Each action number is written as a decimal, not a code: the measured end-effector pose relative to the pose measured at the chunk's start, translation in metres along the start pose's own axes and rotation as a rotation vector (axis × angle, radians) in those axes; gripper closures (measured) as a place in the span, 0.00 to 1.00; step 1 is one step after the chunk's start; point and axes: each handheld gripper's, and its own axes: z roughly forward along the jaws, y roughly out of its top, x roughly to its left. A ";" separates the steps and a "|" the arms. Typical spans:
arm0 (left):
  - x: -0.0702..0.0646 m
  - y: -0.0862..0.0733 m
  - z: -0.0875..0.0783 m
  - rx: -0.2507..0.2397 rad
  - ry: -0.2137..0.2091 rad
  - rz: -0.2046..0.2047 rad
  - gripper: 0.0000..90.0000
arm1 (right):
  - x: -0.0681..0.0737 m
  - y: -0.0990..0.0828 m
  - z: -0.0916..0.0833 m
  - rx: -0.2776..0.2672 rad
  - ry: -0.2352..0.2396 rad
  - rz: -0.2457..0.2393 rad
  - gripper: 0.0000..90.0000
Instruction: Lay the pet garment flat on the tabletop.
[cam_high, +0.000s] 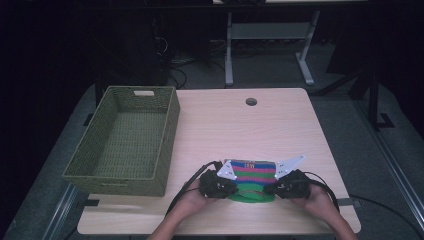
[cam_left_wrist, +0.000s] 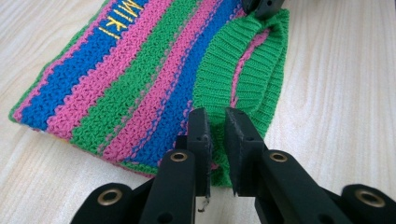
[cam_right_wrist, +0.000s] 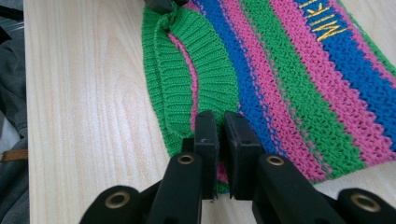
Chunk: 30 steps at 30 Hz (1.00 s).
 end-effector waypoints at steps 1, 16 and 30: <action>0.000 0.000 -0.001 0.000 0.001 0.002 0.90 | 0.000 0.000 0.000 0.000 0.003 0.004 0.94; -0.003 0.005 -0.017 -0.046 -0.019 -0.001 0.93 | 0.003 -0.001 -0.012 -0.060 0.035 0.030 0.95; -0.006 0.012 -0.027 -0.080 -0.037 -0.006 0.93 | 0.008 -0.001 -0.025 -0.111 0.043 0.036 0.95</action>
